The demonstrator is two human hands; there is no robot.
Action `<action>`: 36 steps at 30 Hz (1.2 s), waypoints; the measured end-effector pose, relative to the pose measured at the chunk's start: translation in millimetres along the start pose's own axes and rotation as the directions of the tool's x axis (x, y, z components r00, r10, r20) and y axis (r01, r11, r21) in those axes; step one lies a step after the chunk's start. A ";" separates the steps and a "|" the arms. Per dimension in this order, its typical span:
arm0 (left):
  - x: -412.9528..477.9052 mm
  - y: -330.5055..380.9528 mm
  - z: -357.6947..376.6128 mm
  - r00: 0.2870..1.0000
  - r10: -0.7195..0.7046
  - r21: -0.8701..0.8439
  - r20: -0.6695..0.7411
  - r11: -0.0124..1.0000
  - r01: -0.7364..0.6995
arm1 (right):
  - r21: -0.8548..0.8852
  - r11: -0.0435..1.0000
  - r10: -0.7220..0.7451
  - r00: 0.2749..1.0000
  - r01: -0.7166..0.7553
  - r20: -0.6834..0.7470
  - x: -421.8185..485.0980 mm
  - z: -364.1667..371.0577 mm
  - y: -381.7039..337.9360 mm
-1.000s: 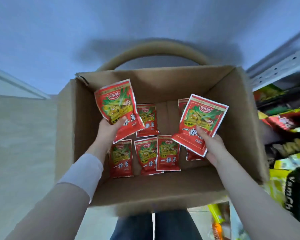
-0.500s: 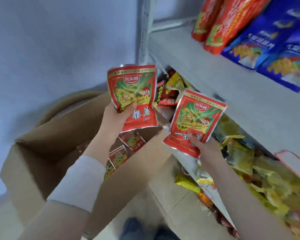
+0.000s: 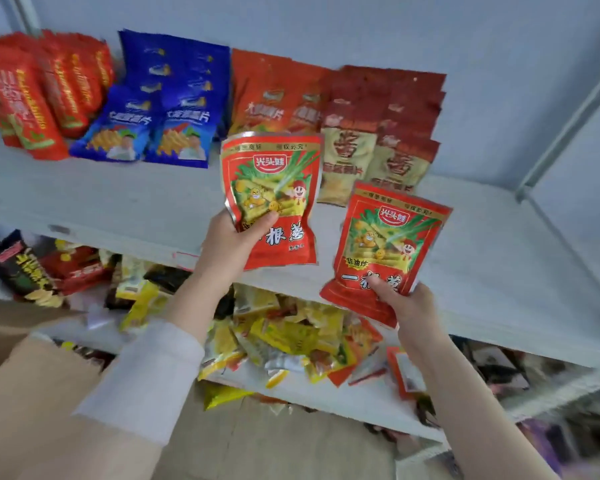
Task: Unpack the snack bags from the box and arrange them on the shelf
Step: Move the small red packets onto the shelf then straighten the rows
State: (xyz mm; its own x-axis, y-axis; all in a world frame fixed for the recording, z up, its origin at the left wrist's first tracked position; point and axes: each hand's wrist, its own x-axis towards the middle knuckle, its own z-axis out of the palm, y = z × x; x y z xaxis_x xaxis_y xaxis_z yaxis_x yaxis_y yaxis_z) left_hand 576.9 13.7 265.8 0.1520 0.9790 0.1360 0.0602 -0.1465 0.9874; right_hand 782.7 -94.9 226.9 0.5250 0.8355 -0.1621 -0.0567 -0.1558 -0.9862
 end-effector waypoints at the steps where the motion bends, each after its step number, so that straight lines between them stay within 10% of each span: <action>1: 1.8 5.4 36.3 0.999 0.009 -0.007 0.045 1.000 -0.009 | 0.013 1.000 -0.004 0.998 0.005 -0.057 4.1 -34.0 -2.9; 10: 26.6 9.7 255.8 0.950 0.038 0.033 0.309 0.998 -0.051 | 0.014 1.000 -0.014 0.927 0.021 -0.374 62.5 -214.3 -14.9; 36: 335.9 -58.6 511.6 0.997 -0.060 0.122 0.050 0.991 0.054 | -0.036 0.999 -0.041 0.949 0.031 -0.313 479.4 -283.7 -45.3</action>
State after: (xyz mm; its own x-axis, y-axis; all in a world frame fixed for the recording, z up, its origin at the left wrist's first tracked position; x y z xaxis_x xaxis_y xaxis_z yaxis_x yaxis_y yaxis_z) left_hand 1129.2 278.5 212.1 0.1969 0.9777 0.0724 0.1880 -0.1101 0.9760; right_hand 1277.9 163.2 203.6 0.7666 0.6338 -0.1030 -0.0100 -0.1486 -0.9888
